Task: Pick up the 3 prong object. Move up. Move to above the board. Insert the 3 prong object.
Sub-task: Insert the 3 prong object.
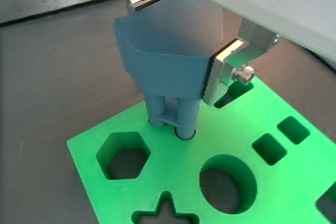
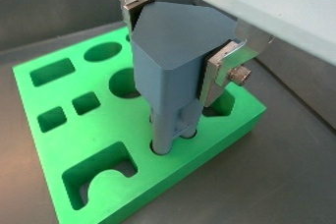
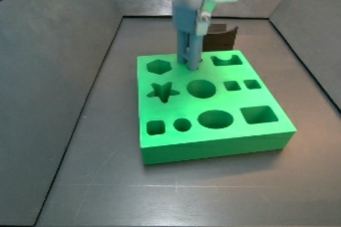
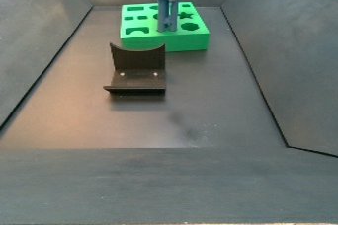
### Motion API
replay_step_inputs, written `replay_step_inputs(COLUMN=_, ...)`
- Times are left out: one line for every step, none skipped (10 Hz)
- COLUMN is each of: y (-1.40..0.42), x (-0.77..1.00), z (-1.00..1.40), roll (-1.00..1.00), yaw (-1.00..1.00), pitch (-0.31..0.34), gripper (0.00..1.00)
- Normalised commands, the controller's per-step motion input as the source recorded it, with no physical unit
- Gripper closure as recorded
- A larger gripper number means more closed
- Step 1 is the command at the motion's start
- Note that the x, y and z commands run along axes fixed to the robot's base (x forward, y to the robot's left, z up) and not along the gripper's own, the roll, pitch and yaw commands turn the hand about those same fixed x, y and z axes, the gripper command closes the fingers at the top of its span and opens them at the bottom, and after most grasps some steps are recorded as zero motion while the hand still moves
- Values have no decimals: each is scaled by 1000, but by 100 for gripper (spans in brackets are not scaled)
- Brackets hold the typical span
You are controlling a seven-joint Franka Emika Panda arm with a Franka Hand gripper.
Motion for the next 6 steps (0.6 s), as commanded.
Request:
replay_step_inputs(y=-11, x=51, z=-457, roll=209, yaw=100, pitch=16, gripper=100)
replay_step_inputs(y=0, x=154, z=-549, roll=200, yaw=91, pitch=24, gripper=100)
replay_step_inputs(y=0, x=283, z=-697, roll=176, yaw=89, pitch=10, gripper=100)
replay_step_inputs(y=0, x=197, z=-640, roll=143, yaw=51, pitch=0, gripper=100)
replay_step_inputs(y=0, x=0, z=-86, roll=0, yaw=0, pitch=0, gripper=100)
replay_step_inputs(y=0, x=0, z=0, roll=0, yaw=0, pitch=0, gripper=100)
